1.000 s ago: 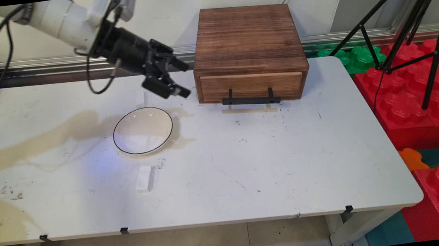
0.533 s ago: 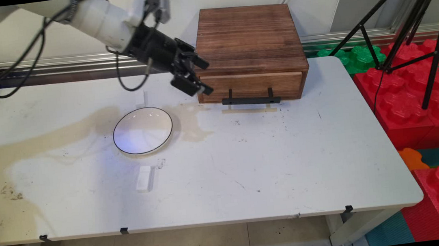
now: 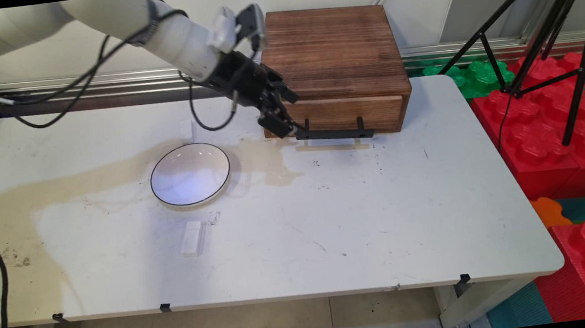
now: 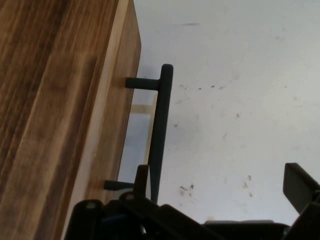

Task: Open the drawer

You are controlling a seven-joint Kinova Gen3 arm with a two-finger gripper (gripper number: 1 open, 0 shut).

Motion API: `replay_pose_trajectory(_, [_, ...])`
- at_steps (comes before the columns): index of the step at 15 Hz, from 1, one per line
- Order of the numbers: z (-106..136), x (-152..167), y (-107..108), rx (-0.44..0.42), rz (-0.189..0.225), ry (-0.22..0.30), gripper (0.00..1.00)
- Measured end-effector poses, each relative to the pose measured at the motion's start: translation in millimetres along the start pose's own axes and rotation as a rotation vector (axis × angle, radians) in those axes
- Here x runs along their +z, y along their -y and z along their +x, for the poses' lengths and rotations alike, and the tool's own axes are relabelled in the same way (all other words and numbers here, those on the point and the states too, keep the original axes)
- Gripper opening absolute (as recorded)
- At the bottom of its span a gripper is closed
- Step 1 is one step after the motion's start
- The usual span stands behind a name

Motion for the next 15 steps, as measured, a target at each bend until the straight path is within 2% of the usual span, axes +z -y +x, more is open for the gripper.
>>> replay_pose_trajectory(8, [14, 64, -3, 0.036, 0.017, 0.068, 1.00])
replay_pose_trajectory(15, [19, 99, -2, 0.071, 0.025, 0.109, 1.00])
